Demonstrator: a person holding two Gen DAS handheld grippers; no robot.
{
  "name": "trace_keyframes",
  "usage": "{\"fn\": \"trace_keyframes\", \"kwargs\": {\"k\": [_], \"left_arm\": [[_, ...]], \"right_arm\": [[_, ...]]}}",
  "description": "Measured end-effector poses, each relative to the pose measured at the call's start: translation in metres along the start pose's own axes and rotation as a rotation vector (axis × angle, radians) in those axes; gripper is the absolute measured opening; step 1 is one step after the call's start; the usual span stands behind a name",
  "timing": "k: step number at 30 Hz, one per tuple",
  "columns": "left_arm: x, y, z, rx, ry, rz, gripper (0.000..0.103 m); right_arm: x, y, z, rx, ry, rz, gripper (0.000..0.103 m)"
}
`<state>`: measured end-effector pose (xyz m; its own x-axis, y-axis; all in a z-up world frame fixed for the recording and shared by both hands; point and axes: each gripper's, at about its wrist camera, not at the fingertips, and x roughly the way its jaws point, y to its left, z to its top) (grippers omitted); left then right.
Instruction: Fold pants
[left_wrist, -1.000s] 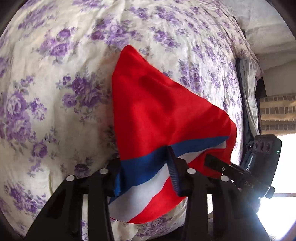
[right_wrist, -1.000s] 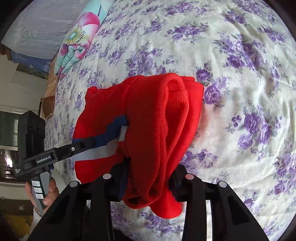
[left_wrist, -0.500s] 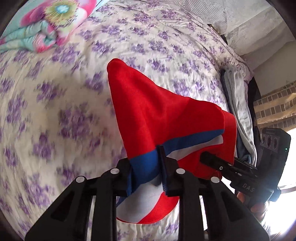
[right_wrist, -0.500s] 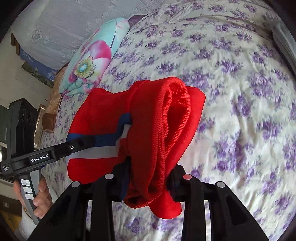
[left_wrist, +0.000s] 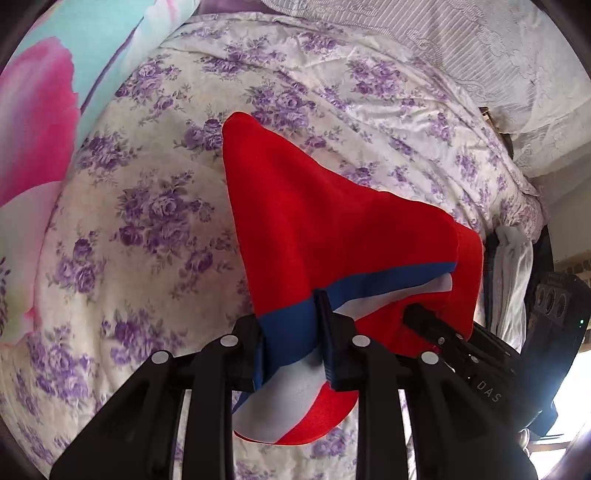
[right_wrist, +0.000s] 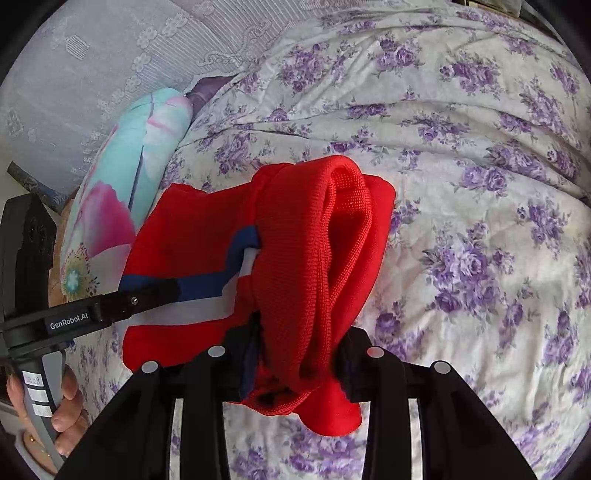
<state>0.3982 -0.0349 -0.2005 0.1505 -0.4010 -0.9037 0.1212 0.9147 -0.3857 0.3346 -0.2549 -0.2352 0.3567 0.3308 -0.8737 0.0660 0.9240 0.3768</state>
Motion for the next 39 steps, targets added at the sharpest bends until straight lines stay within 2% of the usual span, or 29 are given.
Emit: {"fn": "trace_keyframes", "kwargs": {"k": [1,2,3,4,5,7,8,10,12,14,16,19,22,25,28,31,34,39], "left_arm": [[0.011,0.006,0.002,-0.007,0.012,0.015,0.025],[0.021,0.012,0.003,-0.016,0.016,0.038,0.037],[0.026,0.019,0.002,-0.028,0.010,0.055,0.046],[0.028,0.025,-0.001,-0.042,-0.006,0.071,0.064],[0.026,0.031,-0.006,-0.053,-0.024,0.086,0.069],[0.013,0.038,-0.019,-0.047,-0.050,0.103,0.069],[0.004,0.039,-0.027,-0.032,-0.067,0.136,0.069],[-0.022,0.036,-0.048,0.007,-0.100,0.201,0.068],[-0.051,0.029,-0.075,0.017,-0.115,0.223,0.072],[-0.083,0.019,-0.108,0.018,-0.144,0.194,0.078],[-0.117,0.003,-0.145,0.035,-0.188,0.203,0.082],[-0.163,-0.019,-0.200,0.045,-0.261,0.223,0.094],[-0.193,-0.038,-0.244,0.034,-0.287,0.221,0.094],[-0.213,-0.051,-0.281,0.037,-0.293,0.251,0.094],[-0.228,-0.063,-0.307,0.068,-0.292,0.248,0.094],[-0.243,-0.076,-0.326,0.104,-0.322,0.277,0.094],[-0.257,-0.082,-0.338,0.108,-0.354,0.265,0.094],[-0.268,-0.089,-0.348,0.125,-0.371,0.278,0.094]], "right_arm": [[0.009,-0.003,0.001,0.000,0.005,-0.016,0.040],[0.016,-0.006,0.001,0.001,0.004,-0.037,0.050],[0.020,-0.010,0.001,0.011,0.006,-0.045,0.053],[0.021,-0.014,0.000,0.024,0.008,-0.035,0.060],[0.018,-0.017,-0.001,0.032,0.012,-0.037,0.065],[0.000,-0.019,-0.004,0.013,-0.004,-0.081,0.067],[-0.015,-0.019,-0.007,-0.009,-0.032,-0.112,0.067],[-0.053,-0.014,-0.019,-0.034,-0.117,-0.198,0.069],[-0.092,0.000,-0.038,-0.079,-0.198,-0.273,0.074],[-0.127,0.016,-0.063,-0.122,-0.230,-0.272,0.078],[-0.159,0.032,-0.095,-0.139,-0.262,-0.279,0.085],[-0.192,0.048,-0.148,-0.137,-0.250,-0.317,0.087],[-0.216,0.056,-0.196,-0.082,-0.242,-0.362,0.087],[-0.237,0.063,-0.232,-0.043,-0.226,-0.377,0.087],[-0.256,0.072,-0.253,-0.065,-0.224,-0.394,0.087],[-0.275,0.079,-0.264,-0.077,-0.257,-0.407,0.087],[-0.289,0.083,-0.270,-0.063,-0.291,-0.387,0.088],[-0.292,0.090,-0.280,-0.071,-0.286,-0.368,0.088]]}}
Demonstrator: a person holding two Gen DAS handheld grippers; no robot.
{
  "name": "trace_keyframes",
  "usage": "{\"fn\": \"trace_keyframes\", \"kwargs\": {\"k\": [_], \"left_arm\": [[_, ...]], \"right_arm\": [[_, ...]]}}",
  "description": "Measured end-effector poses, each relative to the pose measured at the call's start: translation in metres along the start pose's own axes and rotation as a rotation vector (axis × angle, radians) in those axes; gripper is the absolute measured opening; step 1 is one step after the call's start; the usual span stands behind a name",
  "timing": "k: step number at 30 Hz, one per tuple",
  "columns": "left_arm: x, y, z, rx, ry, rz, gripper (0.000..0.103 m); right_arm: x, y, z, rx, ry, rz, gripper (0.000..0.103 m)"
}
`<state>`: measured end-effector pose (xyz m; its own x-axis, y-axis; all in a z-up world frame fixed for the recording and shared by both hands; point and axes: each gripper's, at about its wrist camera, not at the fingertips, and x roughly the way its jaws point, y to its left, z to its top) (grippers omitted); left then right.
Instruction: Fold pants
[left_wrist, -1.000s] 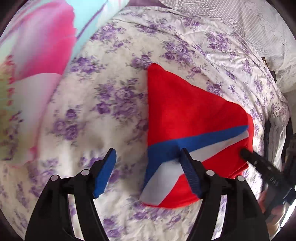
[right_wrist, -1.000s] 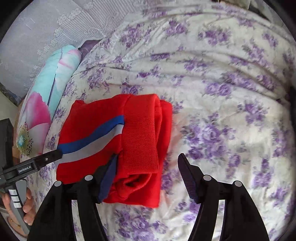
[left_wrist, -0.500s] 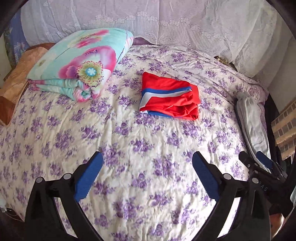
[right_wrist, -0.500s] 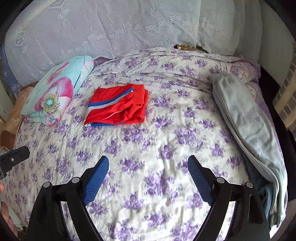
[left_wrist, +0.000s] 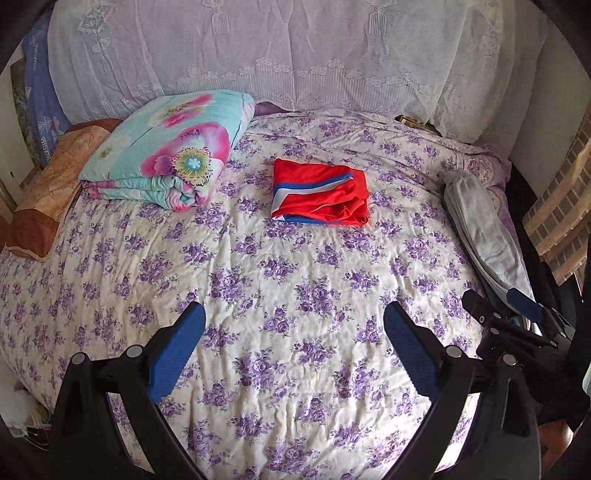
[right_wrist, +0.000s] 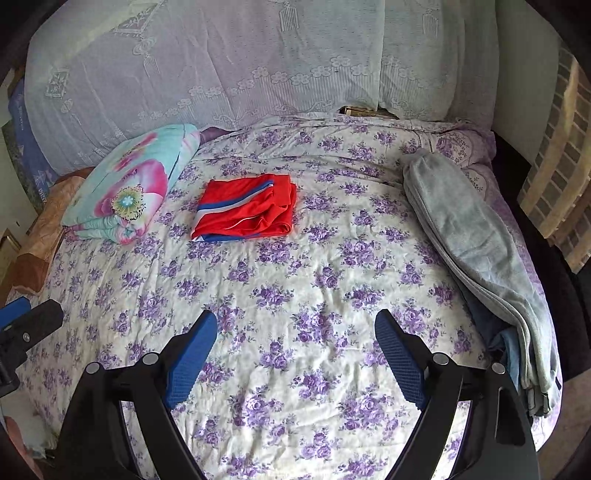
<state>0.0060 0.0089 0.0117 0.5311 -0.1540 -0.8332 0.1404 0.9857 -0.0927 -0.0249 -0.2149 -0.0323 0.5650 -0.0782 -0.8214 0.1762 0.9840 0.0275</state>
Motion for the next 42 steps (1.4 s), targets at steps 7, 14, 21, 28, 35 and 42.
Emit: {"fn": "trace_keyframes", "kwargs": {"k": [7,14,21,28,35,42], "left_arm": [[-0.011,-0.005,-0.001,0.007,-0.020,0.030,0.094],[-0.011,-0.011,0.001,0.019,-0.019,0.035,0.094],[-0.010,-0.014,0.004,0.035,-0.022,0.044,0.094],[-0.008,-0.016,0.004,0.032,-0.016,0.051,0.095],[-0.004,-0.013,0.004,0.027,-0.006,0.045,0.095],[-0.001,-0.011,0.003,0.019,0.005,0.044,0.095]], "right_arm": [[-0.003,0.009,-0.006,-0.033,0.012,0.012,0.088],[-0.003,0.011,-0.008,-0.046,0.031,0.028,0.088],[-0.004,0.010,-0.006,-0.047,0.021,0.030,0.088],[-0.004,0.010,-0.004,-0.050,0.025,0.034,0.088],[-0.004,0.012,-0.005,-0.048,0.027,0.034,0.088],[-0.001,0.015,-0.008,-0.053,0.029,0.038,0.088]]}}
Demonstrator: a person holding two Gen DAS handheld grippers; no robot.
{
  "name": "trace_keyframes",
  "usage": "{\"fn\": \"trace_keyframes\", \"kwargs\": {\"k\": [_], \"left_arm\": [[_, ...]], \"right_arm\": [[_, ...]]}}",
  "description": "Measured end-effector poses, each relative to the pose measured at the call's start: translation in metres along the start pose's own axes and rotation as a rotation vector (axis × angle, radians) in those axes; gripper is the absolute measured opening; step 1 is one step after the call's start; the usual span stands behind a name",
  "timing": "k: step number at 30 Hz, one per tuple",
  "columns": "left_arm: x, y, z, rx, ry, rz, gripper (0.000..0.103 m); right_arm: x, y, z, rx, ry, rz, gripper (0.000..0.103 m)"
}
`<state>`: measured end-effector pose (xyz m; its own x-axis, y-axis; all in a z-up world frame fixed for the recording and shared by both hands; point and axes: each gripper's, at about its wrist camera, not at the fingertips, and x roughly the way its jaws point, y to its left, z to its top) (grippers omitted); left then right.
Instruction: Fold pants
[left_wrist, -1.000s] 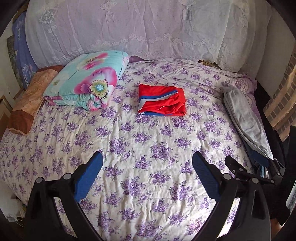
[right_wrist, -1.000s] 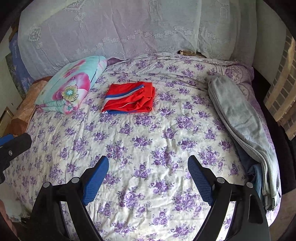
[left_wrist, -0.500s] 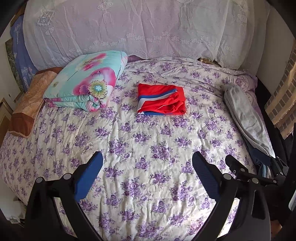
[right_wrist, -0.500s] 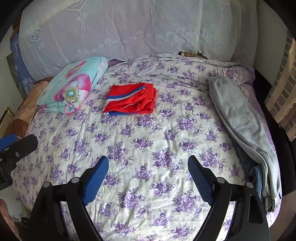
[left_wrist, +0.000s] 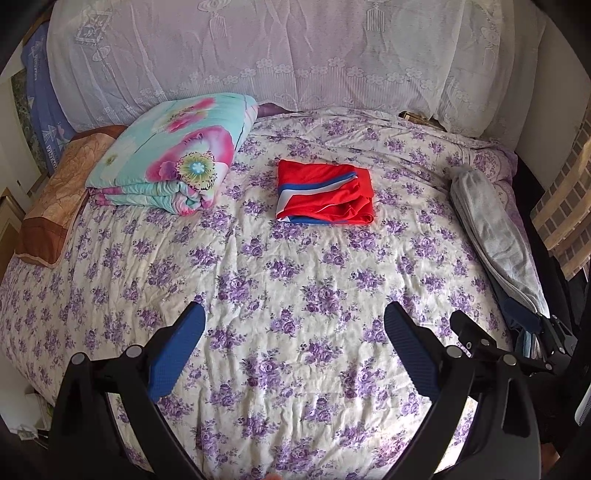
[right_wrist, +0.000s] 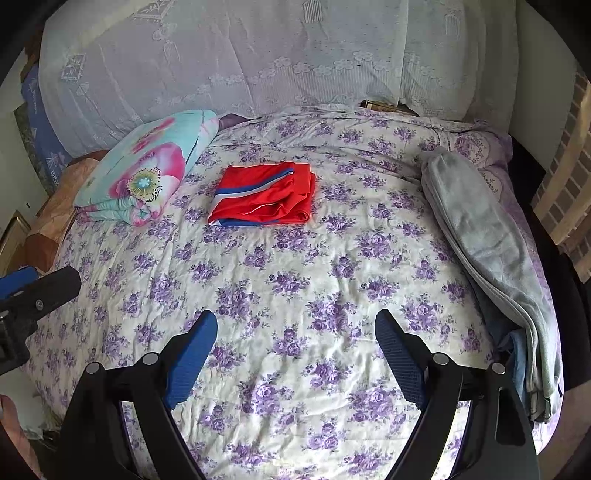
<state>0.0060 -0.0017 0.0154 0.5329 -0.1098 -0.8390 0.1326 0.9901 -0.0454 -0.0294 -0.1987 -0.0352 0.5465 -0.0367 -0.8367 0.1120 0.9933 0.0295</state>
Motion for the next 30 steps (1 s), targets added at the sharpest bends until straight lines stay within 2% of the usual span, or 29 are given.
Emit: {"fn": "trace_keyframes", "kwargs": {"k": [30], "left_arm": [[-0.0001,-0.0011,-0.0009,0.006,-0.001,0.000,0.095]], "right_arm": [[0.0000,-0.0002,0.0009,0.000,-0.002,-0.002,0.088]]}}
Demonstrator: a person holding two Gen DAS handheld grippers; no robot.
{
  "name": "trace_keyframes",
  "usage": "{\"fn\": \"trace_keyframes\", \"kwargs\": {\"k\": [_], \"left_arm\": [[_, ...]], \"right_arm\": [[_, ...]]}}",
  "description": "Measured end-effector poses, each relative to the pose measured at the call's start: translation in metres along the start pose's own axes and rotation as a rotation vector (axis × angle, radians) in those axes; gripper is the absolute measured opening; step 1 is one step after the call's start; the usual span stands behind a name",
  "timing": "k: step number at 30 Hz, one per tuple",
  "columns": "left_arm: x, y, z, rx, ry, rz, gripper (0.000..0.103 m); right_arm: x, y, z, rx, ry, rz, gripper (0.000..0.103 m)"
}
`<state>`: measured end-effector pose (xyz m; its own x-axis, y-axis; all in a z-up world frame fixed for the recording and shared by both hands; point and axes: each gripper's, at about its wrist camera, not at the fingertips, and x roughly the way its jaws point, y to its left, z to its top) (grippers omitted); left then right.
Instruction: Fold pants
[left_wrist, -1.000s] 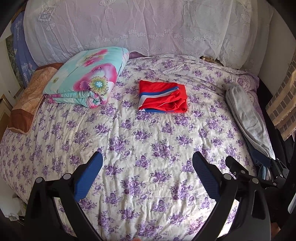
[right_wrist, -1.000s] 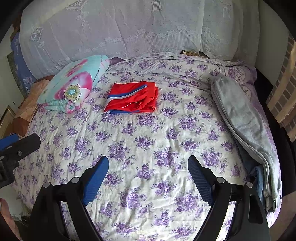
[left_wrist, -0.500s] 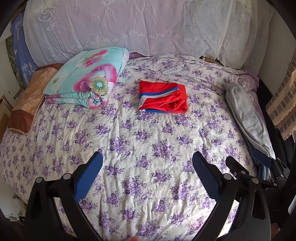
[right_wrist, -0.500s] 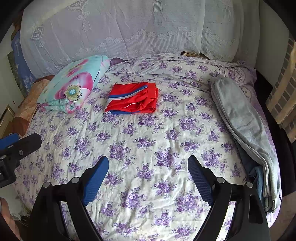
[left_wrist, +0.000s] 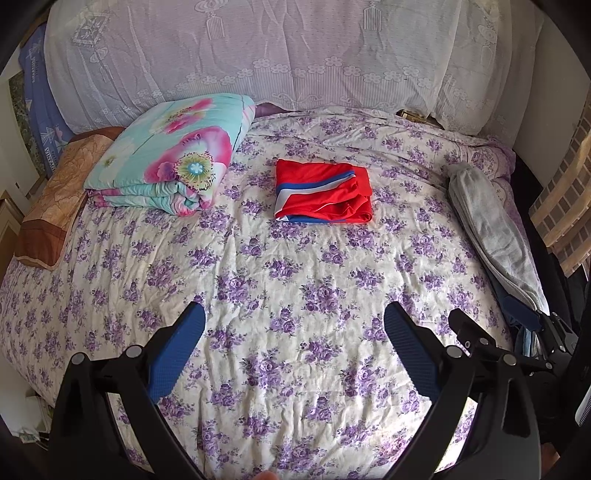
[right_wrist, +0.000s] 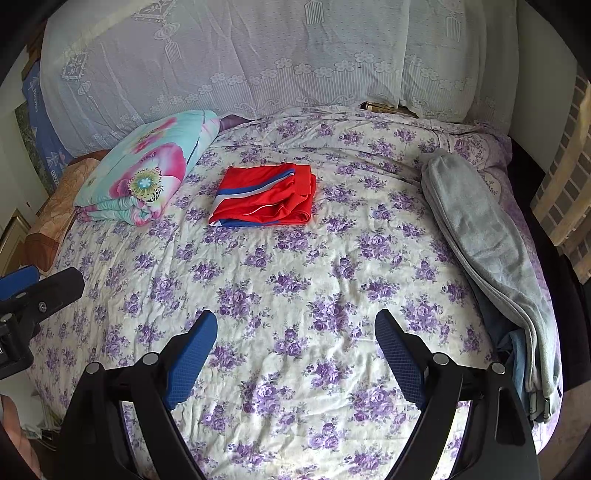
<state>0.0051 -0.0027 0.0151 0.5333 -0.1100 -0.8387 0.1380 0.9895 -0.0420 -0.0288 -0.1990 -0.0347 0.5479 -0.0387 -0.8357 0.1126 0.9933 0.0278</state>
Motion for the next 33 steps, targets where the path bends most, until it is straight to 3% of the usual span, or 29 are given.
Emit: {"fn": "trace_keyframes", "kwargs": {"k": [33], "left_arm": [[0.0002,0.0006,0.0003,0.000,0.001,0.000,0.095]], "right_arm": [[-0.0021,0.0032,-0.0022,0.005,-0.003,-0.003,0.088]]}}
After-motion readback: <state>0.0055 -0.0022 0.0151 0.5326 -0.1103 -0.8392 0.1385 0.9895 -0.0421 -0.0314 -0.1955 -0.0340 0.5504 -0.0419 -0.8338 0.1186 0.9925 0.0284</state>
